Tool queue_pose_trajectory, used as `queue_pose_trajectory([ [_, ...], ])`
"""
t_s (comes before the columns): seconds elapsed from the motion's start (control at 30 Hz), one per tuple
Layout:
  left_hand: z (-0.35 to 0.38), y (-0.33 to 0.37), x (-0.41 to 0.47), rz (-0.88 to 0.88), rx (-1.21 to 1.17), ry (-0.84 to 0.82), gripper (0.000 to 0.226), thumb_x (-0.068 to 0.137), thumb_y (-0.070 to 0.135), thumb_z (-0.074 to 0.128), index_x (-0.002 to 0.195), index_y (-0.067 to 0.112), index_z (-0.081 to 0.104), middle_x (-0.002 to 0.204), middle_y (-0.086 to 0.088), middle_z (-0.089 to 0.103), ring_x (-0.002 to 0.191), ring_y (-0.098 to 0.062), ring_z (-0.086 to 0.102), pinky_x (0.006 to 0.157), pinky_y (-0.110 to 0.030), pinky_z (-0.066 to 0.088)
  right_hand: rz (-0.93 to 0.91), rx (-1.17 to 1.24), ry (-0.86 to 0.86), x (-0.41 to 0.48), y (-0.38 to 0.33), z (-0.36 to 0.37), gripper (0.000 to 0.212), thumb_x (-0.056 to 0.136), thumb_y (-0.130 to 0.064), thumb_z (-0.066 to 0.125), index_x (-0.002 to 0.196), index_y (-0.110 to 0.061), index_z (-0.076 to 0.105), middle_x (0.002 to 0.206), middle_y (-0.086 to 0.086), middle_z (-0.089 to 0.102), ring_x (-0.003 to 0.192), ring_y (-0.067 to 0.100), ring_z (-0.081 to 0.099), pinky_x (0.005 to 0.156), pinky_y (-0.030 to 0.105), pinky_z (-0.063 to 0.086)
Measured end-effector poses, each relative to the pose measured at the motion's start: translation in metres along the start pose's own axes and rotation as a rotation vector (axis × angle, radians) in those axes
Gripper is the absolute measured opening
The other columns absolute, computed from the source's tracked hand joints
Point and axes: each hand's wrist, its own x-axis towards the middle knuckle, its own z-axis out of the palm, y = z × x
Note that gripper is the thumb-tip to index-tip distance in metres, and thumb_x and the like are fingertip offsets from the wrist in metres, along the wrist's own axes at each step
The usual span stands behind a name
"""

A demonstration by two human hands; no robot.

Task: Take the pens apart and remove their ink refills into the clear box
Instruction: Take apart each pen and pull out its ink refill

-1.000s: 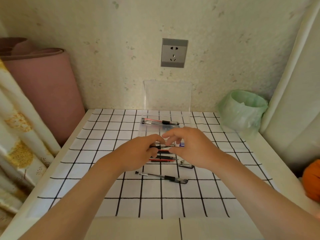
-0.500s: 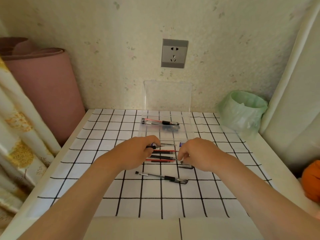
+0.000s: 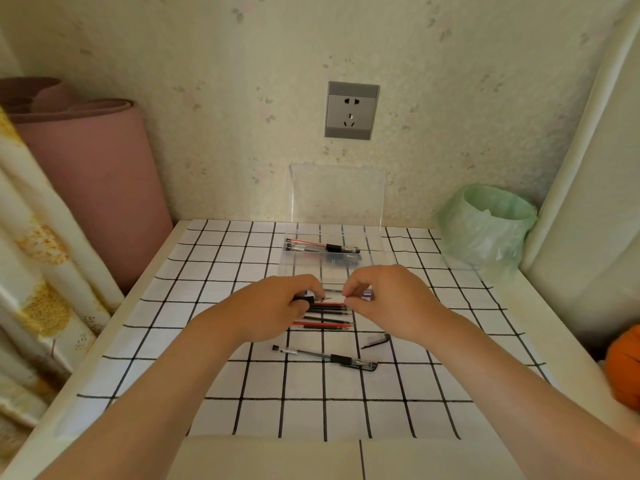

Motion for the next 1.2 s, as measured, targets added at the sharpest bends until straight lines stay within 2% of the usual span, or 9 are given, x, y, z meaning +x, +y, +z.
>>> queue_pose_trajectory([
  [0.1,0.002,0.004,0.001,0.019,0.012,-0.005,0.025,0.101,0.027,0.045,0.117,0.045,0.052,0.095,0.01,0.06,0.072,-0.006,0.055,0.068,-0.023,0.046,-0.022,0.062,0.024,-0.001,-0.005,0.002,0.007,0.086,-0.034,0.069,0.091,-0.038,0.069,0.085,-0.021,0.065,0.07,-0.016,0.052,0.056,0.009,0.031],
  [0.33,0.003,0.006,0.001,0.049,-0.033,-0.012,0.026,0.101,0.025,0.045,0.117,0.044,0.053,0.089,0.008,0.061,0.069,-0.007,0.054,0.074,-0.03,0.051,-0.024,0.088,0.019,-0.001,-0.007,0.005,0.006,0.085,-0.034,0.071,0.09,-0.037,0.07,0.079,-0.025,0.06,0.072,-0.018,0.05,0.053,0.009,0.031],
  [0.43,0.003,0.006,0.0,0.058,-0.052,-0.015,0.025,0.101,0.025,0.046,0.117,0.043,0.054,0.084,0.01,0.058,0.064,-0.004,0.05,0.067,-0.023,0.046,-0.03,0.119,0.013,-0.002,-0.008,0.007,0.009,0.085,-0.034,0.072,0.094,-0.036,0.071,0.081,-0.024,0.061,0.07,-0.015,0.052,0.056,0.009,0.032],
  [0.6,0.004,0.008,0.001,0.026,-0.112,-0.017,0.019,0.099,0.025,0.051,0.115,0.035,0.056,0.078,0.011,0.057,0.066,-0.004,0.051,0.065,-0.021,0.044,-0.042,0.183,0.013,-0.001,-0.011,0.009,0.01,0.085,-0.033,0.072,0.095,-0.036,0.073,0.083,-0.022,0.063,0.067,-0.016,0.052,0.055,0.008,0.033],
  [0.77,0.001,0.009,0.0,0.006,-0.11,0.0,0.01,0.096,0.03,0.056,0.103,0.03,0.063,0.084,0.011,0.063,0.074,-0.004,0.058,0.069,-0.02,0.047,-0.021,0.268,0.033,-0.001,-0.013,0.015,0.01,0.084,-0.032,0.073,0.094,-0.034,0.074,0.085,-0.02,0.066,0.056,-0.002,0.053,0.056,0.013,0.04],
  [0.9,-0.002,0.008,0.001,0.005,-0.117,0.06,0.011,0.094,0.031,0.059,0.1,0.028,0.068,0.08,0.011,0.063,0.07,-0.004,0.056,0.065,-0.018,0.043,0.002,0.297,0.035,0.0,-0.015,0.011,0.015,0.082,-0.026,0.077,0.095,-0.032,0.074,0.084,-0.019,0.065,0.064,-0.014,0.053,0.056,0.005,0.037],
  [1.03,-0.003,0.008,0.0,0.053,-0.11,0.092,0.011,0.093,0.031,0.061,0.098,0.03,0.071,0.081,0.011,0.066,0.072,-0.004,0.059,0.066,-0.019,0.046,0.031,0.304,0.02,-0.001,-0.015,0.009,0.008,0.087,-0.035,0.071,0.094,-0.033,0.074,0.081,-0.02,0.065,0.062,-0.011,0.053,0.058,0.012,0.035],
  [1.13,-0.004,0.005,0.001,0.091,-0.088,0.118,0.011,0.092,0.035,0.063,0.1,0.036,0.071,0.088,0.015,0.067,0.083,-0.002,0.061,0.076,-0.024,0.051,0.014,0.285,-0.02,-0.002,-0.013,0.007,0.021,0.092,-0.044,0.06,0.092,-0.028,0.074,0.068,-0.015,0.059,0.055,-0.005,0.05,0.057,0.019,0.036],
  [1.2,-0.004,0.005,0.001,0.102,-0.083,0.127,0.012,0.091,0.038,0.063,0.1,0.037,0.071,0.088,0.019,0.067,0.085,0.002,0.06,0.075,-0.019,0.047,0.004,0.267,-0.043,-0.002,-0.013,0.004,0.024,0.092,-0.048,0.058,0.098,-0.03,0.073,0.074,-0.015,0.062,0.057,-0.008,0.051,0.058,0.019,0.036],
])
